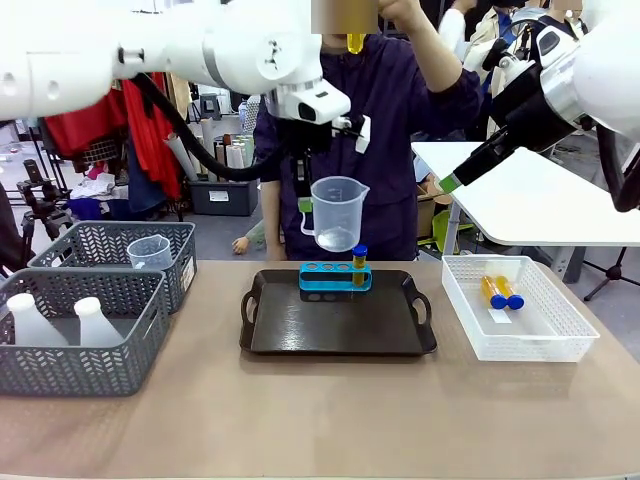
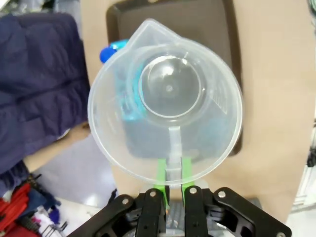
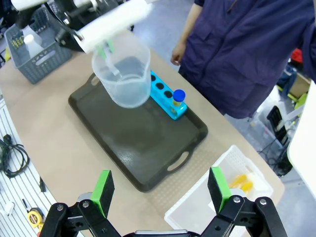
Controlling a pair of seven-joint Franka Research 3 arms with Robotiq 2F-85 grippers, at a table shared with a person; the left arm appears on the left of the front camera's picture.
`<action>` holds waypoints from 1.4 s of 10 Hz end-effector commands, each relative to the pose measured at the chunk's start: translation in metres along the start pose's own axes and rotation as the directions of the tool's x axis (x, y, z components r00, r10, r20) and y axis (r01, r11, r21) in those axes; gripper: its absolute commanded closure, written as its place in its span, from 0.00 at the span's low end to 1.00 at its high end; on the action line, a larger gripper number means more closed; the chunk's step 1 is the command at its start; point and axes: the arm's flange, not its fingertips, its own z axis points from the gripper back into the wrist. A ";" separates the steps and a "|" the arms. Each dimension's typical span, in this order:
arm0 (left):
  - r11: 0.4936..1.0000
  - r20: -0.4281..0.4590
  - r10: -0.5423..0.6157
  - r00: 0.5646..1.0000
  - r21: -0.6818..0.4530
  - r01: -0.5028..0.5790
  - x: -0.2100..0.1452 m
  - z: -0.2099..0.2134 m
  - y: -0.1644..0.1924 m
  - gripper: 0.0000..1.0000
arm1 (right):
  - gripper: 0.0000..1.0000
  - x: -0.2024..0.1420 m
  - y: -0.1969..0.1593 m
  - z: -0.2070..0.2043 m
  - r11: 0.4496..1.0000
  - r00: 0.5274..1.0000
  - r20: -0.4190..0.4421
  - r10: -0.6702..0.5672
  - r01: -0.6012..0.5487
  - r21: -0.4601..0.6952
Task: Prepare the laboratory tools.
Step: Pick up one Large Measuring Cup and place it on the Handle tray.
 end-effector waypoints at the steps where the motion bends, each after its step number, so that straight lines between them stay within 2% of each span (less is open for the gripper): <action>1: 0.996 0.024 -0.081 0.996 -0.024 0.081 0.026 -0.010 0.010 1.00 | 0.00 0.000 -0.001 0.000 1.000 1.000 0.006 0.002 -0.002 0.011; 2: 0.993 0.061 -0.116 0.991 -0.030 0.118 0.036 -0.029 0.017 1.00 | 0.00 0.000 -0.001 0.000 1.000 1.000 0.006 0.002 -0.002 0.011; 5: 0.978 0.034 -0.175 0.984 -0.106 0.178 0.070 -0.089 0.025 1.00 | 0.00 0.000 -0.001 0.000 1.000 1.000 0.006 0.002 -0.002 0.011; 8: 0.972 0.016 -0.202 0.979 -0.116 0.202 0.080 -0.130 0.025 1.00 | 0.00 0.000 -0.001 0.000 1.000 1.000 0.006 0.002 -0.002 0.011; 14: 0.967 -0.007 -0.185 0.983 -0.177 0.181 0.079 -0.177 0.030 1.00 | 0.00 0.000 -0.001 0.000 1.000 1.000 0.006 0.002 -0.002 0.011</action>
